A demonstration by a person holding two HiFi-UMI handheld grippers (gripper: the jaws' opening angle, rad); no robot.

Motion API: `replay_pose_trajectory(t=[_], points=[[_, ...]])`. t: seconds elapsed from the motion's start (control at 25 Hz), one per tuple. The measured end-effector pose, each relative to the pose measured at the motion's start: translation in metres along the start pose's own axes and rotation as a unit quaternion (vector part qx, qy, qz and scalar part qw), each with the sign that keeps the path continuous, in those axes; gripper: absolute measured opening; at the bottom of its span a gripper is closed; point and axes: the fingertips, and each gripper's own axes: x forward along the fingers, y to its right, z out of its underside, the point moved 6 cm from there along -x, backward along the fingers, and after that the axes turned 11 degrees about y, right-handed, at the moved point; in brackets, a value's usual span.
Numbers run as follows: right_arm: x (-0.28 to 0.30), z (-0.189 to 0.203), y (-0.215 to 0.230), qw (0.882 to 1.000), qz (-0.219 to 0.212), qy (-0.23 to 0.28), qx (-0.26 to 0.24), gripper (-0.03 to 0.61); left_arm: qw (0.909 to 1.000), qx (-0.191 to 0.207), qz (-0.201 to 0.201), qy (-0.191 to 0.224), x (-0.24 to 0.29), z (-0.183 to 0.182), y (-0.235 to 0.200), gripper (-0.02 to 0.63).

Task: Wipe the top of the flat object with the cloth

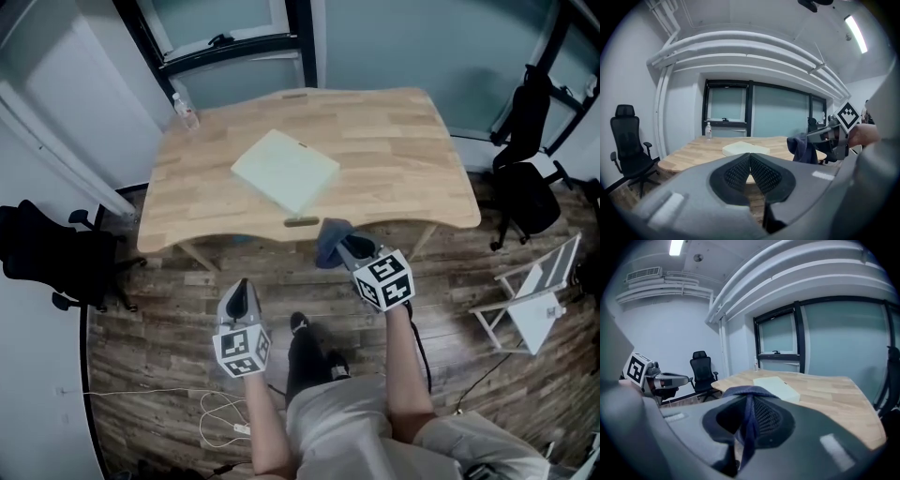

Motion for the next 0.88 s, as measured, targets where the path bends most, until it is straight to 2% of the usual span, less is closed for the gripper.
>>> replay_pose_trajectory(t=[0.32,0.56,0.88], points=[[0.079,0.016,0.024,0.999,-0.001,-0.041,0.011,0.049,0.999,-0.031,0.014,-0.03,0.093,0.022,-0.043,0.008],[0.143,0.014,0.047,0.998,0.006,-0.052,0.023,0.049,0.9977,-0.045,0.025,-0.045,0.157,0.031,-0.077,0.008],[0.214,-0.014,0.07,0.997,0.024,-0.065,0.036,0.049,0.9961,-0.058,0.036,-0.055,0.231,0.014,-0.12,0.008]])
